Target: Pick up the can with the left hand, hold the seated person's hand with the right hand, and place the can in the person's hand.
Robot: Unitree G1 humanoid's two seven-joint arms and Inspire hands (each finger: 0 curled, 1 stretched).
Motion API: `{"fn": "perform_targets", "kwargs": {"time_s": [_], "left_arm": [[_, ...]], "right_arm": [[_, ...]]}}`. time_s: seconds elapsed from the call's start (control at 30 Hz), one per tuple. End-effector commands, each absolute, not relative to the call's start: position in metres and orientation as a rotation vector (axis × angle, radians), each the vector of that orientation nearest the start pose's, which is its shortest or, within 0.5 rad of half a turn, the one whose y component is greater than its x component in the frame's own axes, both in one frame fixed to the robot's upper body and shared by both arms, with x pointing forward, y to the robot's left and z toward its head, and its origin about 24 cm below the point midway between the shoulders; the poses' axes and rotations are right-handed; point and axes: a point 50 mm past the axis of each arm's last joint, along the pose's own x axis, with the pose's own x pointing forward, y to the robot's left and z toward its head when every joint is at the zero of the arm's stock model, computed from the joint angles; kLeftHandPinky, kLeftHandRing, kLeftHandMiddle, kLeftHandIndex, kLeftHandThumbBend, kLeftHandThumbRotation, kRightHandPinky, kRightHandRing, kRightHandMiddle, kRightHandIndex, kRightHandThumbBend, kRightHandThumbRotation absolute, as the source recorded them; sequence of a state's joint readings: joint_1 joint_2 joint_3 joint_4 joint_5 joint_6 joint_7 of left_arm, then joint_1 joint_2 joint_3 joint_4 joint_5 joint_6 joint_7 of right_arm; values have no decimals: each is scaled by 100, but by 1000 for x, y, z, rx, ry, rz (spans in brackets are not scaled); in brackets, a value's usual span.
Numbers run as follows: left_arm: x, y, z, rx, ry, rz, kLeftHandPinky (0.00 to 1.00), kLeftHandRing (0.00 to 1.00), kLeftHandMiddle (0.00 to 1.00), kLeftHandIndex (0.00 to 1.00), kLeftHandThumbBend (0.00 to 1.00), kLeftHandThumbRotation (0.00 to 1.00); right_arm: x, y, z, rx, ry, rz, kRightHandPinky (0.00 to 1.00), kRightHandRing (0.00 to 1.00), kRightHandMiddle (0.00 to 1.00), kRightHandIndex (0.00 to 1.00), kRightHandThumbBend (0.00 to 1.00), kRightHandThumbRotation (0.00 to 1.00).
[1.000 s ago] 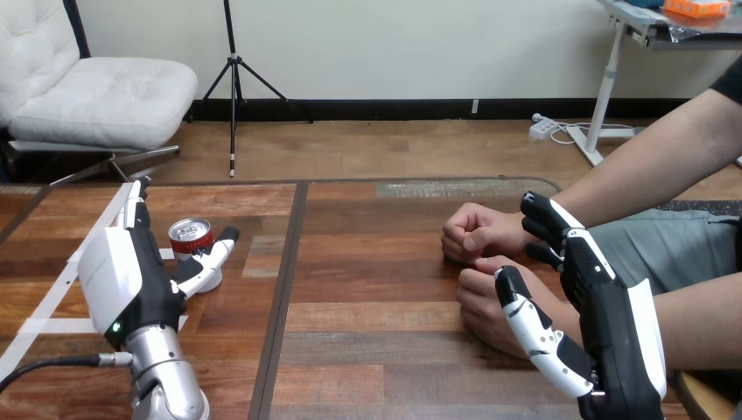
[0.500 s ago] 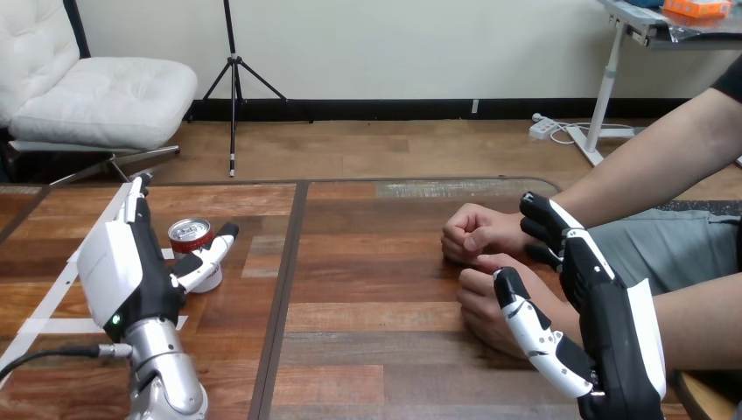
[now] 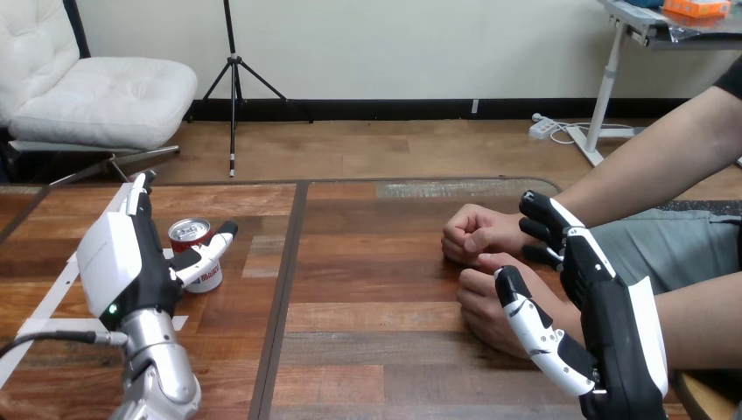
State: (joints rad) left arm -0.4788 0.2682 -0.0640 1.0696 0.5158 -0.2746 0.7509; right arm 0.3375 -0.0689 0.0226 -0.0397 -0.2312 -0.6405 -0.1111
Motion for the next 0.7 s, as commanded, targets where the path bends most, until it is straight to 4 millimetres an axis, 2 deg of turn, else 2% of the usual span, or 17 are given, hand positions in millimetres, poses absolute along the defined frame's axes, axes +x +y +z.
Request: {"fn": "perform_targets", "kwargs": {"time_s": [0.0, 0.67], "left_arm": [[328, 222, 25, 866, -55, 476, 72, 81, 86, 88, 83, 43], [337, 221, 29, 890, -17, 436, 70, 79, 85, 87, 84, 44]], "right_arm": [[186, -161, 62, -254, -469, -40, 79, 86, 87, 86, 49, 46], [187, -161, 63, -258, -467, -39, 79, 86, 87, 86, 48, 45]]}}
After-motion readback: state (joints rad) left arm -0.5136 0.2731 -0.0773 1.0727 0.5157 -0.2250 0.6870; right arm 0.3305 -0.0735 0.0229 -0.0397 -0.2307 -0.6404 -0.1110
